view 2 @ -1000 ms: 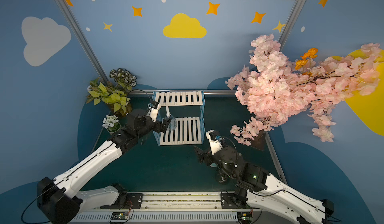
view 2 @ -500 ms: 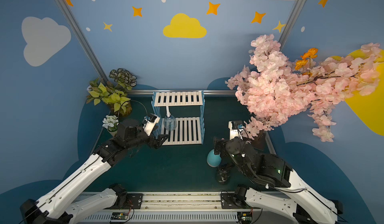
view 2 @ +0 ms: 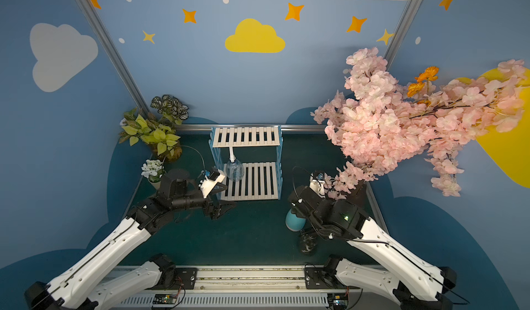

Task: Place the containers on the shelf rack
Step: 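Pick up a container from the center of the board.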

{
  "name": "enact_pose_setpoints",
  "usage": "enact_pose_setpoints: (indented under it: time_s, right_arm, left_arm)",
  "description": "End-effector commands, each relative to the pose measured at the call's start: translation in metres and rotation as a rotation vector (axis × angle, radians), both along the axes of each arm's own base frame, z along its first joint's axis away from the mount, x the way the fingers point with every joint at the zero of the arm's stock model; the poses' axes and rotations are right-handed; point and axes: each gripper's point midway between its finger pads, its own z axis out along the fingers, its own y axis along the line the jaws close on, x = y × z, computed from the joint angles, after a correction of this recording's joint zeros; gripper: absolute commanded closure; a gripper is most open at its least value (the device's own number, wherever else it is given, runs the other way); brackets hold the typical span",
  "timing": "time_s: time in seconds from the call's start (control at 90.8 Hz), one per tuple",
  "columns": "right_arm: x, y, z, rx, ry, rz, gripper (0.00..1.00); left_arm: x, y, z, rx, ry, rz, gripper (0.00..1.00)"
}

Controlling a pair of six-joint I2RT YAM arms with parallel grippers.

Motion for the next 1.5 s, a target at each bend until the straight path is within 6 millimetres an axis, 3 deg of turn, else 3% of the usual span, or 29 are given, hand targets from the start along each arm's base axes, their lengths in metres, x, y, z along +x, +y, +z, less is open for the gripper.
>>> enact_pose_setpoints:
  time_s: [0.0, 0.209, 0.352, 0.573, 0.683, 0.903, 0.958, 1.233, 1.376, 1.487]
  right_arm:
    - [0.004, 0.007, -0.013, 0.013, 0.051, -0.015, 0.17]
    - [0.013, 0.014, -0.038, 0.004, 0.083, -0.045, 0.18]
    - [0.022, 0.014, -0.048, -0.013, 0.078, -0.064, 0.26]
    - [0.028, 0.012, -0.057, -0.067, 0.085, -0.062, 0.54]
    - [0.026, 0.012, -0.06, -0.072, 0.101, -0.056, 0.73]
    - [0.018, 0.011, -0.059, -0.079, 0.129, -0.012, 0.94]
    - [0.016, 0.012, -0.057, -0.076, 0.134, 0.004, 1.0]
    - [0.012, 0.039, -0.034, -0.023, 0.107, 0.24, 1.0]
    - [0.009, 0.059, -0.01, 0.039, 0.046, 0.391, 1.0]
    - [0.001, 0.079, 0.021, 0.11, -0.015, 0.51, 1.0]
  left_arm:
    - [-0.009, -0.004, 0.006, -0.031, 0.013, -0.042, 0.08]
    - [-0.021, -0.013, 0.008, -0.064, 0.039, -0.115, 0.08]
    - [-0.026, -0.016, 0.007, -0.06, 0.037, -0.134, 0.08]
    - [-0.03, -0.018, 0.006, -0.06, 0.042, -0.146, 0.08]
    - [-0.03, -0.019, 0.004, -0.055, 0.046, -0.146, 0.08]
    - [-0.029, -0.019, 0.002, -0.044, 0.043, -0.143, 0.08]
    - [-0.029, -0.018, 0.002, -0.043, 0.042, -0.141, 0.08]
    - [-0.027, -0.017, -0.005, -0.017, 0.054, -0.132, 0.08]
    - [-0.023, -0.016, -0.009, -0.011, 0.074, -0.103, 0.08]
    - [-0.014, -0.011, -0.016, 0.014, 0.094, -0.035, 0.08]
